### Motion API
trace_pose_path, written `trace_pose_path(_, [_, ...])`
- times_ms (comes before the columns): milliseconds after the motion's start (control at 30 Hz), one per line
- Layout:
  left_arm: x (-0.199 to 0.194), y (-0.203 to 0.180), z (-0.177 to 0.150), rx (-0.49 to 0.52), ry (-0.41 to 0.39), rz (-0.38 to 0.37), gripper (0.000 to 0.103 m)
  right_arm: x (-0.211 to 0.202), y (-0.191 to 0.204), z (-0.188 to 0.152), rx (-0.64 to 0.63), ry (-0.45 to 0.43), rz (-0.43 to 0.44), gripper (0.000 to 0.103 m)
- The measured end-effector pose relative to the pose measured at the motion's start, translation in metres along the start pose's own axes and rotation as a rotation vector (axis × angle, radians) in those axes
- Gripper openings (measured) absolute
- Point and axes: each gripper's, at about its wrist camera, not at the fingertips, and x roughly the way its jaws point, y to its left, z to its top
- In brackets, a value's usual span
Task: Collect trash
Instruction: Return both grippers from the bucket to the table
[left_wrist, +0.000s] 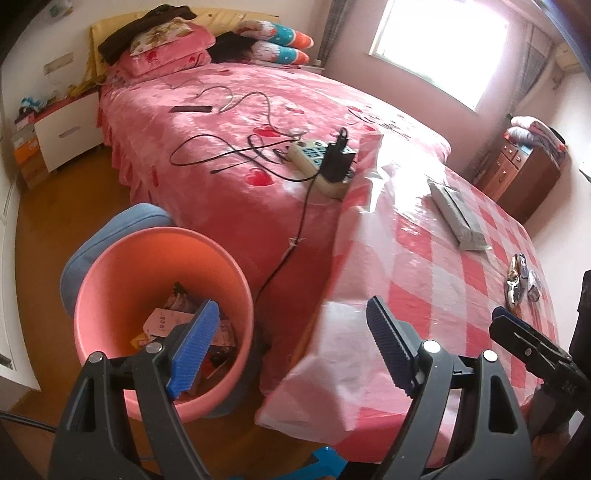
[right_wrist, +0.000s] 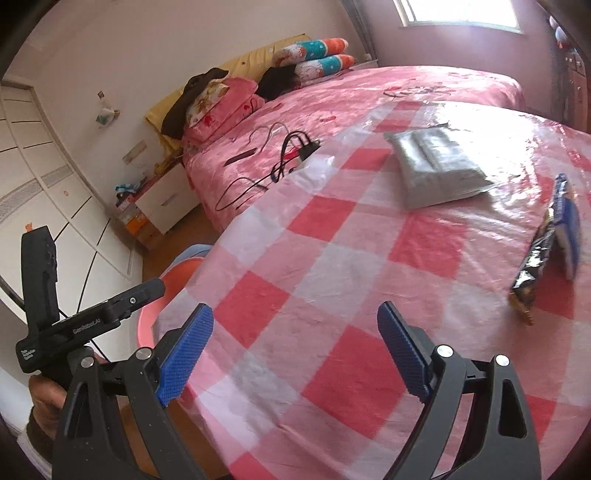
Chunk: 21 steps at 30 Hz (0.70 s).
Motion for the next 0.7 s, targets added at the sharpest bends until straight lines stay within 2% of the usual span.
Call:
trace_pose_path(133, [0.000, -0.015, 0.000, 0.030, 0.002, -0.001, 0.083, -0.008, -0.009, 0.000, 0.014, -0.015, -0.003, 0.093])
trace_pose_path(700, [0.000, -0.081, -0.005, 0.162, 0.022, -0.011, 0.083, -0.034, -0.041, 0.004, 0.025, -0.078, -0.058, 0.093])
